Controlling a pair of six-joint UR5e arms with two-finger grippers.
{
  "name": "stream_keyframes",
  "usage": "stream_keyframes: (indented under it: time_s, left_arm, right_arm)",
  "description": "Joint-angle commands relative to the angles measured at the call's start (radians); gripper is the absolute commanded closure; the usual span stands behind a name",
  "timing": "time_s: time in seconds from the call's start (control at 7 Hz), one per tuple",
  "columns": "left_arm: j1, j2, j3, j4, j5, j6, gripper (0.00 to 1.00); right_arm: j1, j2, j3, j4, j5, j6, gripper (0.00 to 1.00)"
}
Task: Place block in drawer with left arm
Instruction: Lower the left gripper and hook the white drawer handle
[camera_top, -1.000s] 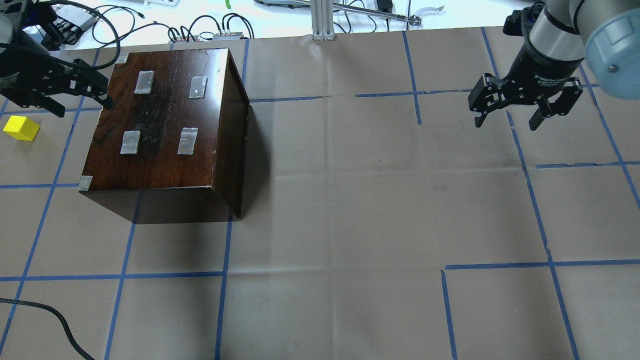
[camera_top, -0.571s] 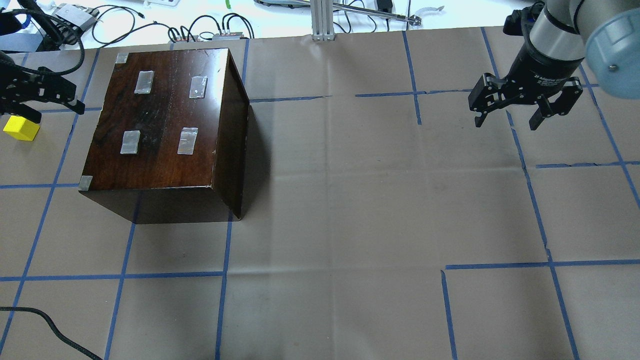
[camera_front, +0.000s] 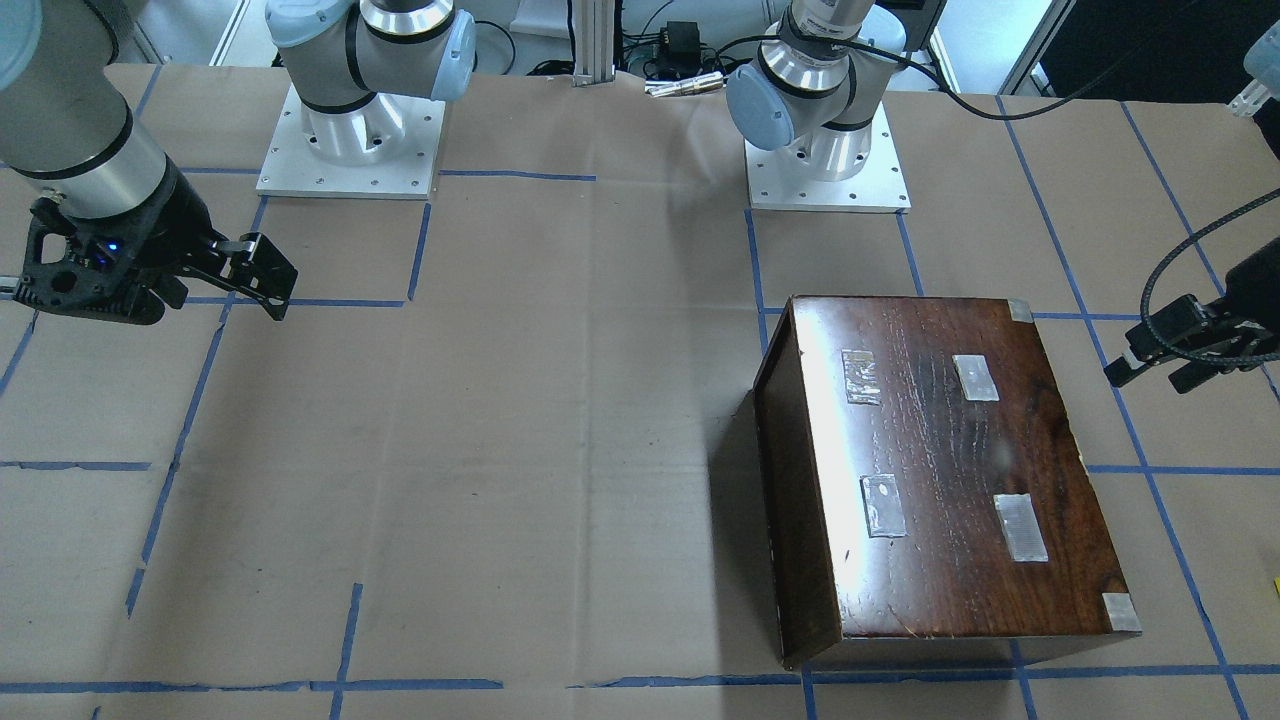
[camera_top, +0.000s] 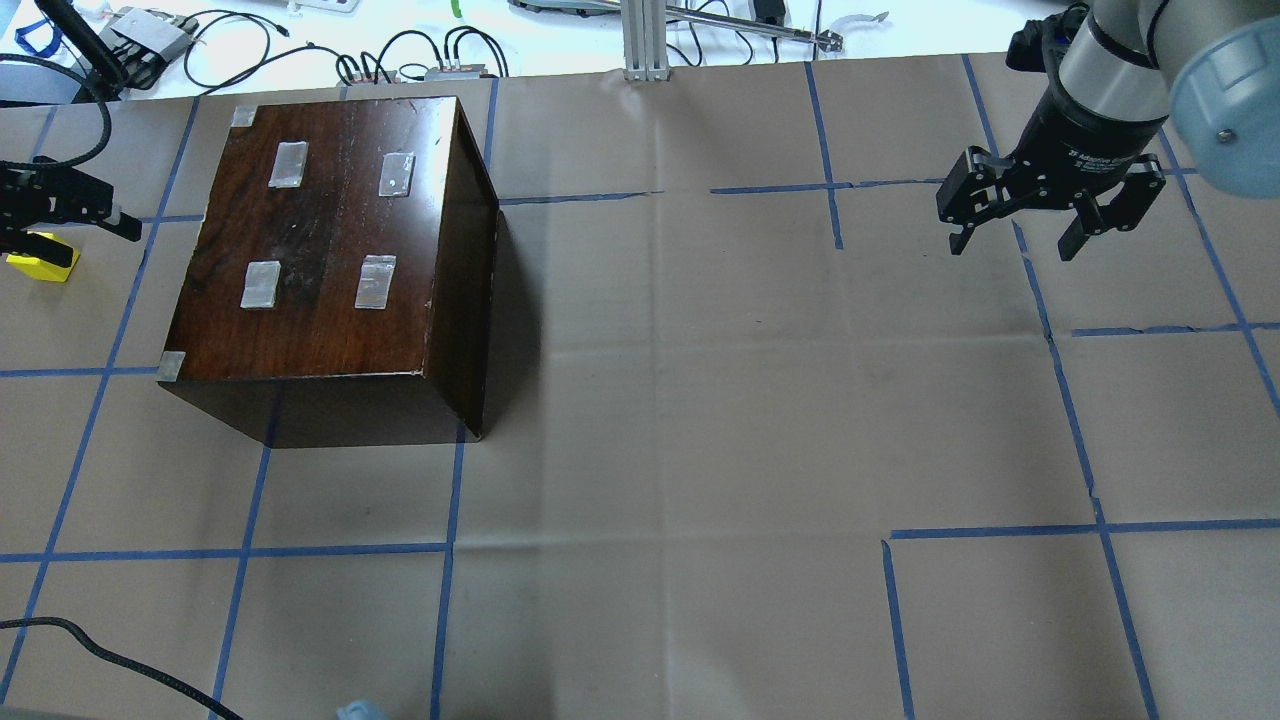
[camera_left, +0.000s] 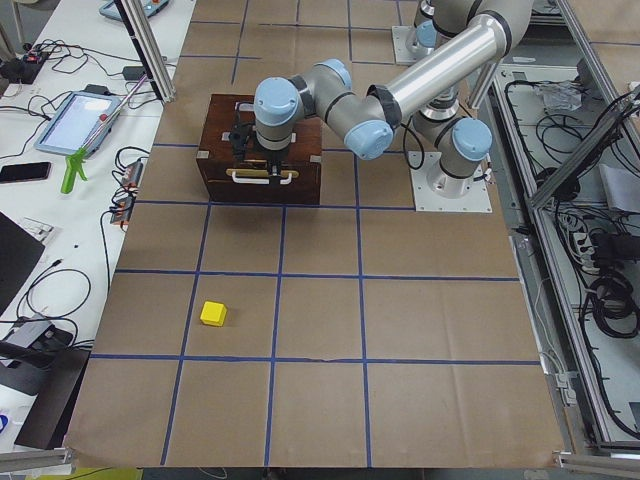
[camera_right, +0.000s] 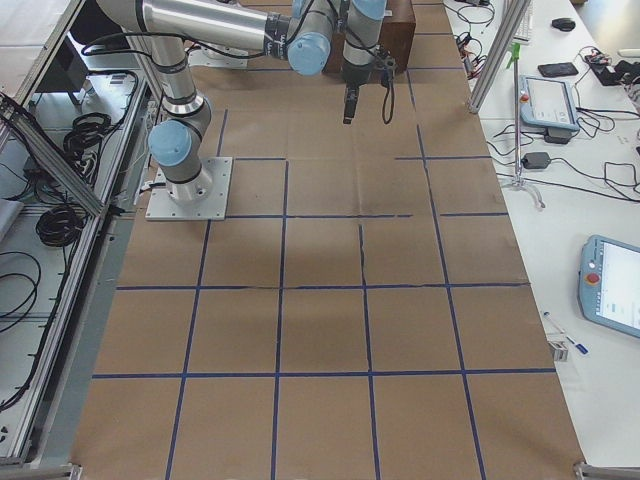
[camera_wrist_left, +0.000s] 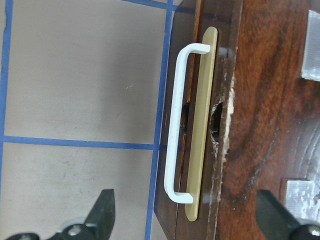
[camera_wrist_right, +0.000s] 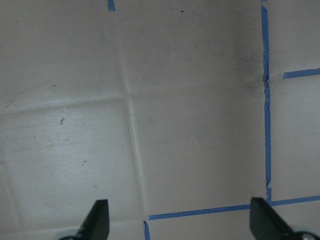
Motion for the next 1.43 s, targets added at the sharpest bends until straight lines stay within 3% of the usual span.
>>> stream_keyframes:
  time_s: [0.0,1.29]
  left_arm:
    - [0.001,-0.031,0.0,0.0,0.007,0.065,0.01]
    - [-0.007,-0.189,-0.004,0.054,0.005,0.068,0.01]
  right_arm:
    - [0.0,0.001,-0.001,0.0,0.0,-0.001,0.0]
    - [0.0,0.001,0.0,0.0,0.0,-0.001,0.0]
